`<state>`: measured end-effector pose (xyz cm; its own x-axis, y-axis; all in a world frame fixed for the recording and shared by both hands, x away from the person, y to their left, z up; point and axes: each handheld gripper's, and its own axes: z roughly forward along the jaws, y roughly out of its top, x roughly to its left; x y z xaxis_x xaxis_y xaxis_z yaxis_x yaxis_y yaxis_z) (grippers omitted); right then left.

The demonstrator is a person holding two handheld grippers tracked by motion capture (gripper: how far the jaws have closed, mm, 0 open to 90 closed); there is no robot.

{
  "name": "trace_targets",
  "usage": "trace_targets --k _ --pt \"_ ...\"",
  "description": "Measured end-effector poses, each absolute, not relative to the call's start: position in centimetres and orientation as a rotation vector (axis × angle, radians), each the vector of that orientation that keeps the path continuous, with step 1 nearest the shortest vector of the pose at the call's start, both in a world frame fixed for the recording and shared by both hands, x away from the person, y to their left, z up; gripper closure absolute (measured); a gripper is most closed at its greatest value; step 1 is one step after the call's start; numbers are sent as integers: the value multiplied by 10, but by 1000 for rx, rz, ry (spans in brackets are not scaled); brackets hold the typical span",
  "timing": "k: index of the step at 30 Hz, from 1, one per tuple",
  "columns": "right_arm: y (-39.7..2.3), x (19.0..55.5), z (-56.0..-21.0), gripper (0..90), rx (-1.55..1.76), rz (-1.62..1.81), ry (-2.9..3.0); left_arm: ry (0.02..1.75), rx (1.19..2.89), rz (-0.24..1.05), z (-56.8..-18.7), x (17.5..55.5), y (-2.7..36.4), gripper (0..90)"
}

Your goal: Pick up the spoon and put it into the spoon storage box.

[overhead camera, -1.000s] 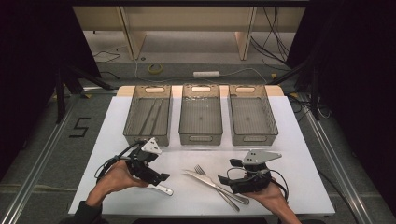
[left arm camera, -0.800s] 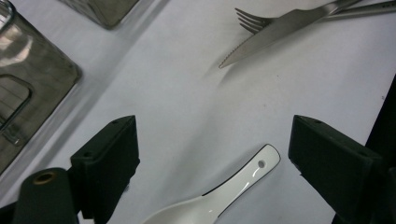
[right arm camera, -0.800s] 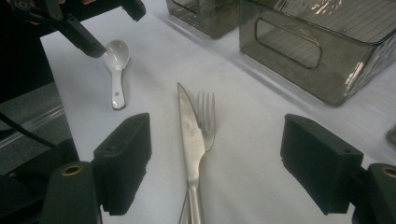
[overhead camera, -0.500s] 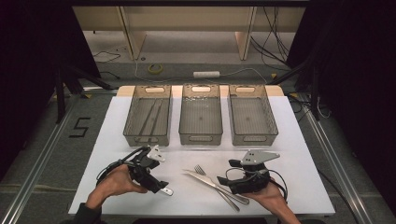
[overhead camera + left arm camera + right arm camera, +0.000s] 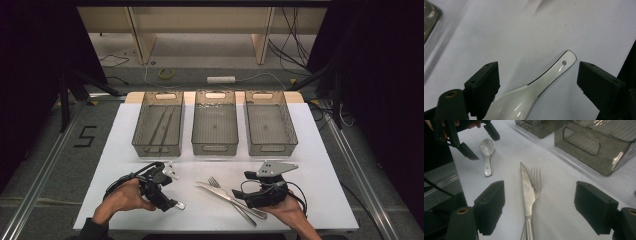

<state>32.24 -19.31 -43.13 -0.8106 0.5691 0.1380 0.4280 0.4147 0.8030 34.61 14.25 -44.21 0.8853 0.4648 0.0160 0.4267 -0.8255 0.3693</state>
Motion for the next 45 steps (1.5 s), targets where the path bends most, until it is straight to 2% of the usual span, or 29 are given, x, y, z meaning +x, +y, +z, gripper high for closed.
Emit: trace_targets --k 21,30,38,45 --pt "-189 321 -432 257 869 1326 2524 522 2848 197 -462 341 139 360" --pt "-188 321 -432 259 867 1324 2529 495 2854 188 -463 343 137 436" --pt "-188 321 -432 259 866 1321 2532 510 2834 99 -463 344 139 563" --pt "-188 321 -432 259 869 1320 2535 548 2813 82 -463 347 141 671"
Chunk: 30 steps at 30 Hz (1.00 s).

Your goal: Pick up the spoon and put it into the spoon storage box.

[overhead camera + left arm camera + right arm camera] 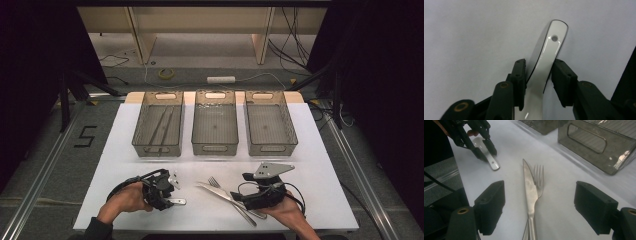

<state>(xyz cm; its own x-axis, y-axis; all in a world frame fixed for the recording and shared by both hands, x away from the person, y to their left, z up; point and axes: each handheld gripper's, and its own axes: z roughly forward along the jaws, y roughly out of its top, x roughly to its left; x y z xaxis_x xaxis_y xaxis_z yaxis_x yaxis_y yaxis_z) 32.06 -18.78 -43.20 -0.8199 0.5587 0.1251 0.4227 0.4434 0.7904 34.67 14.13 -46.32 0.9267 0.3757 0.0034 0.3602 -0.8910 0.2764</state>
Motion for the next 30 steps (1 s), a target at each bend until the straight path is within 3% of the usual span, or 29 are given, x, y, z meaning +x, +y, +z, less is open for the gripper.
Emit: trace_targets --k 2,16,30 --pt "-188 321 -432 260 868 1320 2536 565 2803 69 -463 348 143 728" --pt "-188 321 -432 261 866 1319 2535 711 2745 95 -459 353 149 740" --pt "-188 321 -432 261 867 1320 2536 861 2539 71 -447 361 159 742"
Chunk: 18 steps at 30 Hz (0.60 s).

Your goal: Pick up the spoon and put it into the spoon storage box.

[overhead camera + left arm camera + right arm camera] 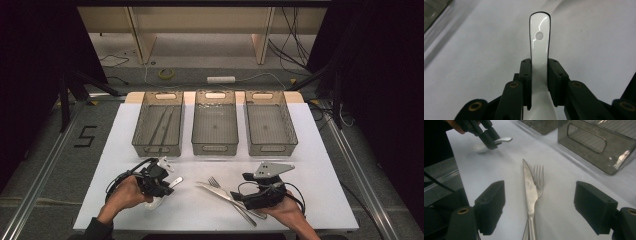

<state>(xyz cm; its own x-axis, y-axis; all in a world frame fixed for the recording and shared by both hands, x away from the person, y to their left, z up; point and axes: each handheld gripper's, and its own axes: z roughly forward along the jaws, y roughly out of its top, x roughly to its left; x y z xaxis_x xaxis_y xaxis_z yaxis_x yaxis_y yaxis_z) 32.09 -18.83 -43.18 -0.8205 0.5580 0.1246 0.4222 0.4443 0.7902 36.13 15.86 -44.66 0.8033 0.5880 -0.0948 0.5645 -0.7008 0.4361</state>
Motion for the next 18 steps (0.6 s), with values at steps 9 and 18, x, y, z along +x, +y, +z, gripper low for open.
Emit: trace_targets --k 9,18 --pt "-188 321 -432 262 871 1322 2535 916 2356 65 -432 363 162 743" --pt "-188 321 -432 261 878 1327 2533 973 2248 92 -420 370 163 743"
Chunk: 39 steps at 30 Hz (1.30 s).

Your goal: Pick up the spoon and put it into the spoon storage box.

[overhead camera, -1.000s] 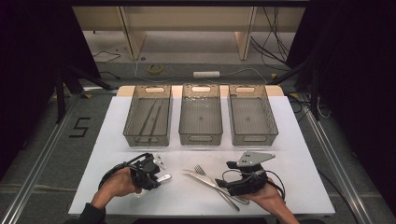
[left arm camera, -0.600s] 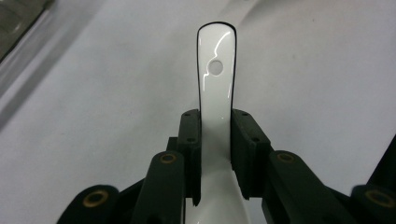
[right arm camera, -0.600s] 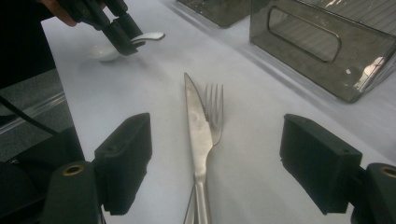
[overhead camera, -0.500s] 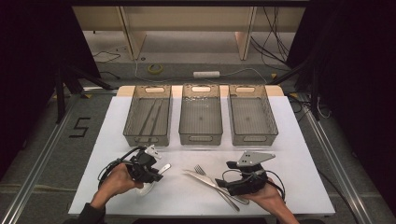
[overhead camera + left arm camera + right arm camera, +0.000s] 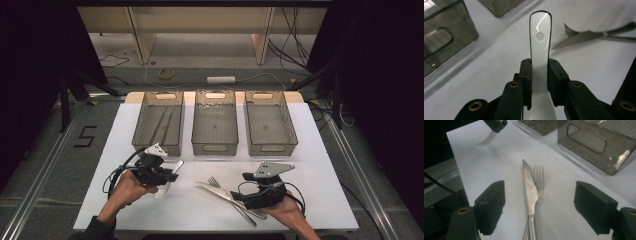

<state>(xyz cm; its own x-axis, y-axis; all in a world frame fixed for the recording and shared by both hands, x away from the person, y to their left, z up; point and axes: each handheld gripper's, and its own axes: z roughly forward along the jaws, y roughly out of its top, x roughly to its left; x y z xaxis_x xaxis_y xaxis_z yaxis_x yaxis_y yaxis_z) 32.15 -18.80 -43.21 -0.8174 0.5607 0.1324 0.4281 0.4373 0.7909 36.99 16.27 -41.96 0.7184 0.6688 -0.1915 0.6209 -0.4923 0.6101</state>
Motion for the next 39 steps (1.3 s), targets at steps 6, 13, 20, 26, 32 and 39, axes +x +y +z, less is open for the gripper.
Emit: trace_targets --k 6,13,20,26,32,39 --pt "-189 321 -432 261 886 1334 2526 982 2220 133 -412 379 154 742" --pt "-190 323 -432 261 887 1332 2524 1000 2135 193 -394 397 149 742" --pt "-190 323 -431 261 894 1337 2516 1029 2072 239 -379 418 141 742" --pt "-190 322 -431 261 896 1341 2517 1044 2042 264 -369 435 134 743" --pt "-191 323 -431 253 898 1351 2510 1043 2039 268 -362 450 120 743" --pt "-192 322 -429 247 904 1379 2494 1030 2020 260 -355 465 100 743"
